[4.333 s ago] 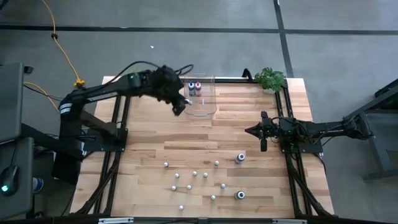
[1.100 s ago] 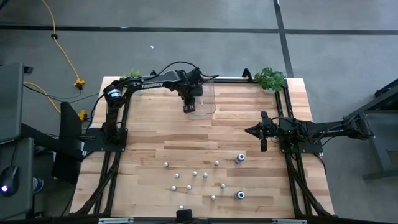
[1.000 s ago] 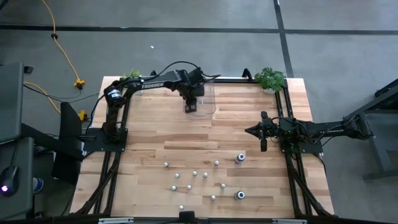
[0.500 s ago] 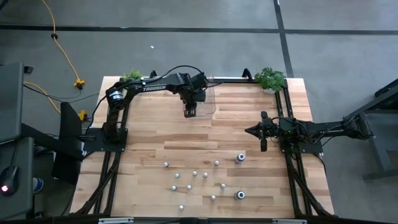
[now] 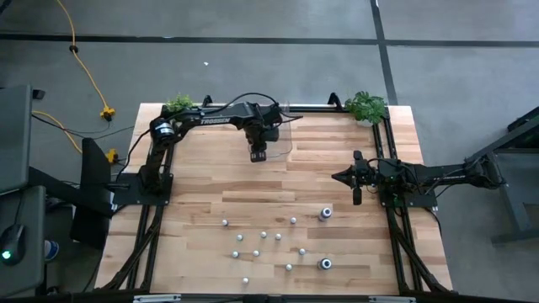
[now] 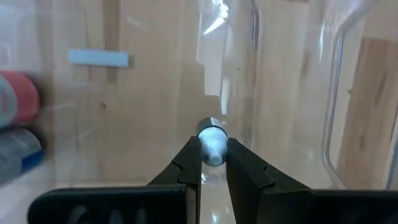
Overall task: Pick & Place food coloring
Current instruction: Put the small black food coloring into the transparent bin
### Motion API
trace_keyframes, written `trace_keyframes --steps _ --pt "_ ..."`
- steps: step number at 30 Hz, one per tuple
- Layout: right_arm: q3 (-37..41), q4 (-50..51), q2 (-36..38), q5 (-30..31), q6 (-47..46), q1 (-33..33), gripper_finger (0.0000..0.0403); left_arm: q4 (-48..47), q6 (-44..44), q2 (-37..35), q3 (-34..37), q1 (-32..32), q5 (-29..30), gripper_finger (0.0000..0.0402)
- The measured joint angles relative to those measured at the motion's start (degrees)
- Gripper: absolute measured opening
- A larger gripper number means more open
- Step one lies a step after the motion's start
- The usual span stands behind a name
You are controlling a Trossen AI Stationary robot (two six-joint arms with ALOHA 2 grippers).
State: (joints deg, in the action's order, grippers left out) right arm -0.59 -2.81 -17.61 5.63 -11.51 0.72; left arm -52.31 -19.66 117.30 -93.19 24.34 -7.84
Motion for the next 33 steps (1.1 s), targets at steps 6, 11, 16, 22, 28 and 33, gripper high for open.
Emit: trace_keyframes --steps 6,11,16,22,28,33 --pt "0.01 0.04 -0.02 -0.02 0.0 0.01 0.0 0.63 0.0 0.04 0.0 0.0 -0.13 0.0042" --pt "-0.01 0.02 -0.02 0.0 0.0 0.01 0.0 0.74 0.0 0.04 0.0 0.02 -0.15 0.0042" --pt "0.01 0.02 -0.03 -0.01 0.0 -0.01 0.0 2.39 0.35 0.04 0.0 0.0 -0.14 0.0043" --pt "0.01 0.02 -0.04 -0.01 0.0 -0.01 0.0 2.47 0.69 0.04 0.0 0.02 0.53 0.0043" --pt "0.0 0.02 -0.04 0.0 0.0 -0.01 0.0 2.47 1.91 0.04 0.0 0.02 0.96 0.0043" --pt "-0.01 0.02 -0.04 -0.02 0.0 -0.01 0.0 2.47 1.95 0.04 0.0 0.02 0.96 0.0043"
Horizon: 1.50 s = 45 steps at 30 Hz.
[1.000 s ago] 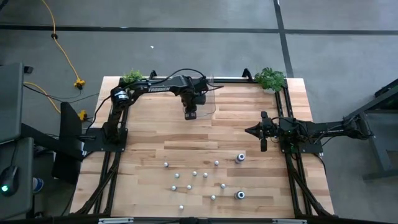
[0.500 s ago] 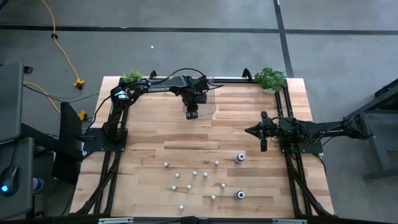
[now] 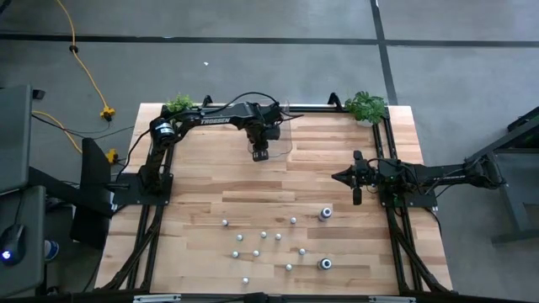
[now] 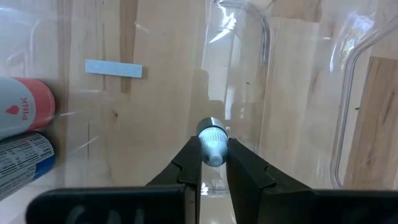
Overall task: Pick & Place food coloring
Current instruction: Put the small black food coloring into the transparent bin, then put the small brown food coloring into the transparent bin
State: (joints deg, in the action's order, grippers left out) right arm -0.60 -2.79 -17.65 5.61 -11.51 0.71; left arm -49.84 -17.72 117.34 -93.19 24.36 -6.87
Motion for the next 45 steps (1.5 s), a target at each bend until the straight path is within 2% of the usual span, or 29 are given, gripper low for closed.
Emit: trace_keyframes --steps 11,21,30,37,45 --pt "0.01 0.0 0.0 0.01 0.0 0.0 0.0 -0.23 0.26 0.0 0.0 0.0 0.0 0.0045" --pt "0.0 0.0 0.0 0.0 0.0 0.01 0.0 -0.74 1.4 0.0 0.0 0.0 0.0 0.0109" --pt "0.02 0.0 0.0 0.0 0.0 0.0 0.0 0.17 1.45 0.0 -0.07 0.0 0.6 0.0117" --pt "0.0 0.0 -0.02 0.0 0.0 0.0 0.0 -3.37 1.3 0.01 -3.72 0.0 1.08 0.0117" --pt "0.02 0.0 -0.02 0.0 0.0 0.0 0.0 -14.18 1.06 0.02 -12.79 0.02 4.14 0.0118"
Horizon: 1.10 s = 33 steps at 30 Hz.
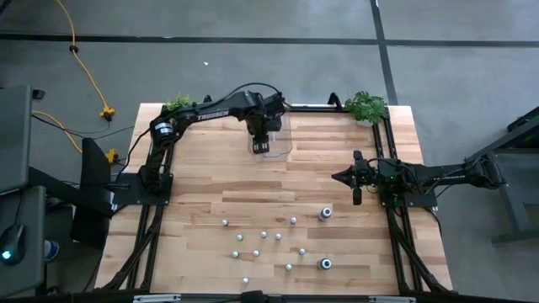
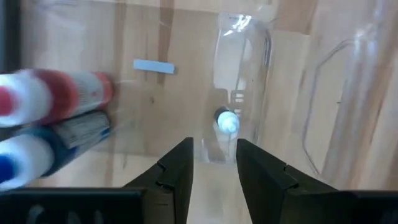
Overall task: Pick & Place food coloring
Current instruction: Put the small brown food coloring into the transparent bin
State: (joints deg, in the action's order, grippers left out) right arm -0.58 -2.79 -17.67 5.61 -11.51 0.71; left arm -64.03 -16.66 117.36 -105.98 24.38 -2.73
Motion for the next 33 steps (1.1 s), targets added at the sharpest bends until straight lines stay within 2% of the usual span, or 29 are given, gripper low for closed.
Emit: trace_keyframes --steps 9,14,26,30,33 --pt "0.0 -0.01 0.0 0.01 0.0 0.01 0.0 -15.94 1.34 -0.01 -13.46 -0.02 -0.75 0.0118" --pt "0.0 -0.01 0.0 0.0 0.0 0.0 0.0 -21.84 3.17 -2.24 -16.3 -0.02 -4.68 0.0118" --pt "0.0 0.0 0.0 0.02 0.0 0.0 0.0 -24.53 6.1 -15.35 -14.4 0.72 -4.36 0.0118" --pt "0.0 -0.02 0.0 0.02 0.0 0.0 0.0 -24.06 7.79 -20.8 -8.93 0.73 -4.4 0.0118" --pt "0.0 0.0 0.0 0.0 0.0 0.01 0.0 -21.72 9.15 -26.22 -1.33 0.73 -4.27 0.0118"
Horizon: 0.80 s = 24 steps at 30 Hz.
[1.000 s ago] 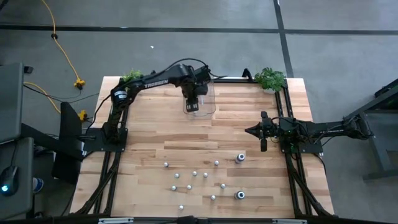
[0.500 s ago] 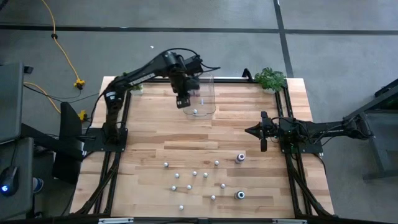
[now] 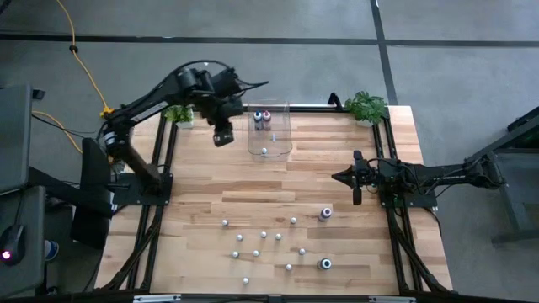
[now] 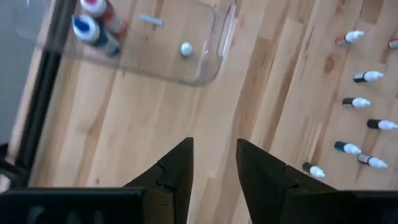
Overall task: Pick & Place food coloring
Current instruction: Put the small brown food coloring into the transparent bin
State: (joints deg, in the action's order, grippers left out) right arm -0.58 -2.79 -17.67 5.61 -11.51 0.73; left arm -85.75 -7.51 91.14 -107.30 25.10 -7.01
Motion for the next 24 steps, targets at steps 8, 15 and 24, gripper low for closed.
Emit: trace_keyframes --steps 8,15,24 --pt "0.0 -0.02 0.0 0.02 0.0 -0.01 0.0 11.73 4.74 -19.68 29.9 0.0 0.02 0.0117" --pt "-0.01 -0.01 0.0 0.02 0.0 0.01 0.0 16.5 9.75 -36.37 50.51 0.0 -4.52 0.0117" --pt "-0.01 -0.01 0.0 0.02 0.0 -0.02 0.0 24.07 10.94 -45.34 62.31 -0.04 -11.37 0.0117"
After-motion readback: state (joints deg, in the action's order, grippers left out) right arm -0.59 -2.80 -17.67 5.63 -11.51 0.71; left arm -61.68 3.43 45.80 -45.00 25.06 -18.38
